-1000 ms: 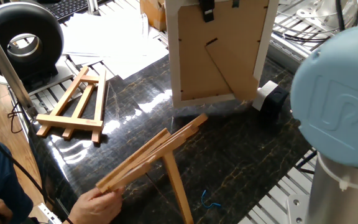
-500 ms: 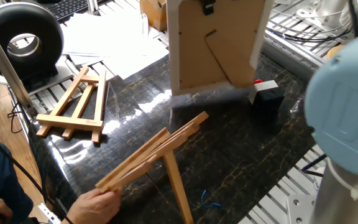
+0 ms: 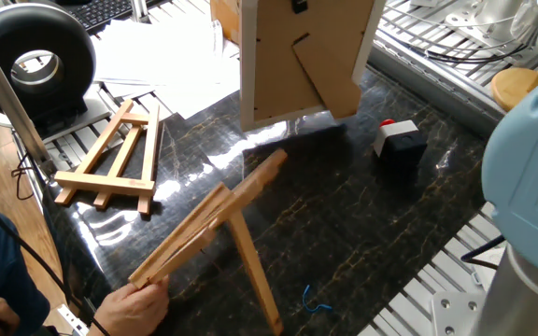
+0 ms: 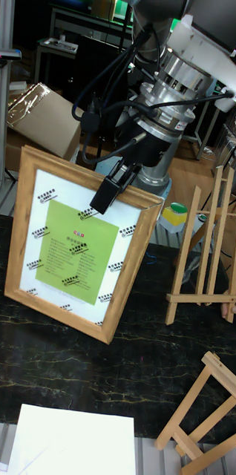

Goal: Put the photo frame on the bracket

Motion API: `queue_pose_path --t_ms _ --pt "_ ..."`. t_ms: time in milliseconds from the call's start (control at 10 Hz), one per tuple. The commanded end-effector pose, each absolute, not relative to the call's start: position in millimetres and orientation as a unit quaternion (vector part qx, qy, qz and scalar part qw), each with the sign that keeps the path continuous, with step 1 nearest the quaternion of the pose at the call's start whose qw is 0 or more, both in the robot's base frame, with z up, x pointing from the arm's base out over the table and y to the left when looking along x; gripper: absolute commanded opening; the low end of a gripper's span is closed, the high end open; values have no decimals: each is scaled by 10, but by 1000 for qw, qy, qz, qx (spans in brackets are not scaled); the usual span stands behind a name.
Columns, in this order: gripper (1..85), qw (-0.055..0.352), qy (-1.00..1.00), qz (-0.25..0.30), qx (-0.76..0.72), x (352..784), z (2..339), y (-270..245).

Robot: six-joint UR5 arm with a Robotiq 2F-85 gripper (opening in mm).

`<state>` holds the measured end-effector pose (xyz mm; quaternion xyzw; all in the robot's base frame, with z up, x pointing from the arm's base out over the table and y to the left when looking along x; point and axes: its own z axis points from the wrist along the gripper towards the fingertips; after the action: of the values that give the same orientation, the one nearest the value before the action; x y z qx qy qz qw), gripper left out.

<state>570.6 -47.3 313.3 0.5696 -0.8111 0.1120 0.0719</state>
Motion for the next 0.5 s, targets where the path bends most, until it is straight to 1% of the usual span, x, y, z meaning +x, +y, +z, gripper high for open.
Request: queue_pose_path --t_ms 0,300,400 --pt "17 60 -771 127 621 5841 3153 -494" --pt "17 22 -825 29 564 5662 3057 17" --pt "17 18 -832 17 555 5642 3053 85"
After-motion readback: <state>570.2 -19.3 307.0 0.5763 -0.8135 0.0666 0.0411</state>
